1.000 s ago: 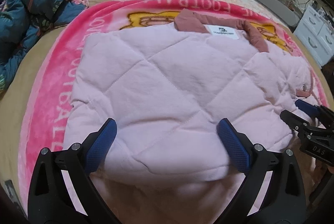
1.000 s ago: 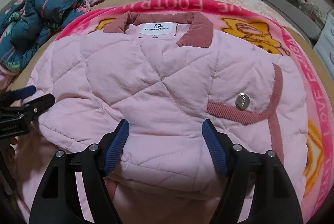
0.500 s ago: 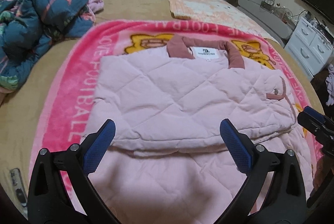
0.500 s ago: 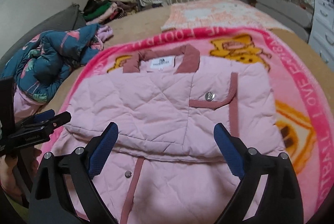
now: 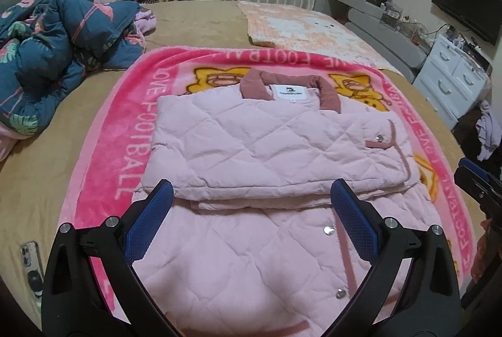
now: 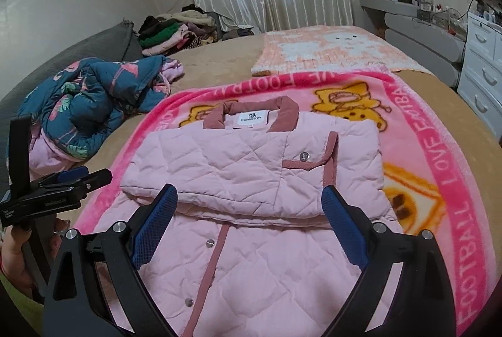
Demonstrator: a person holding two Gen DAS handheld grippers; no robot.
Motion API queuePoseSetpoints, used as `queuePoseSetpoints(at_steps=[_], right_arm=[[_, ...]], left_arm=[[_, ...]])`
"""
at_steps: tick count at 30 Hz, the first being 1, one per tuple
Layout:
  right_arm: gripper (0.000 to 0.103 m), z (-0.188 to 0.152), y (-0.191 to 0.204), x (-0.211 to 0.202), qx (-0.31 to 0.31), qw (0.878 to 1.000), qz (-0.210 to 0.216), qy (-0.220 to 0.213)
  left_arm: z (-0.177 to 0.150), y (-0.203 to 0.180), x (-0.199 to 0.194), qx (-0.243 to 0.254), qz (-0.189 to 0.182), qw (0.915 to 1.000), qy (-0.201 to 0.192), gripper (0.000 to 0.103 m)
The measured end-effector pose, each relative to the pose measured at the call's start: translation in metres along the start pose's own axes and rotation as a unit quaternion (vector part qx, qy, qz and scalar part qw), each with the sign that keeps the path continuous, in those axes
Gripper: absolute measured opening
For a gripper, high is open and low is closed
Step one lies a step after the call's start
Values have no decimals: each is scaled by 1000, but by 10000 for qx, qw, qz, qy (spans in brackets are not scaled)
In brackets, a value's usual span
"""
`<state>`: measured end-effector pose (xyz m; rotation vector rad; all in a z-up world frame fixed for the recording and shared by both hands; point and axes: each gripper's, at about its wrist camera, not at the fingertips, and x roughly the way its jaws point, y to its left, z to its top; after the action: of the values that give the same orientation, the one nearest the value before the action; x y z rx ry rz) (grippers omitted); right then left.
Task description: Fold large clothes
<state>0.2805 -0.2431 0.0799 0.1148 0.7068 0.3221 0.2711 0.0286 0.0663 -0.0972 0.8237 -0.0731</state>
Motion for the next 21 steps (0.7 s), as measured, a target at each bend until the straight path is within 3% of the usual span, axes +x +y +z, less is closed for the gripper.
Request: queuePoseSetpoints(at_steps=[4,21], right_arm=[[99,0,3,-19,31,9999,37,-148],[99,-8,18,-100,-155,9979,121,-622]], left_arm=[[-4,-2,-17,20,-33,9999,-110,94],[-23,-13,-85,135,-195,9985,-490,94]])
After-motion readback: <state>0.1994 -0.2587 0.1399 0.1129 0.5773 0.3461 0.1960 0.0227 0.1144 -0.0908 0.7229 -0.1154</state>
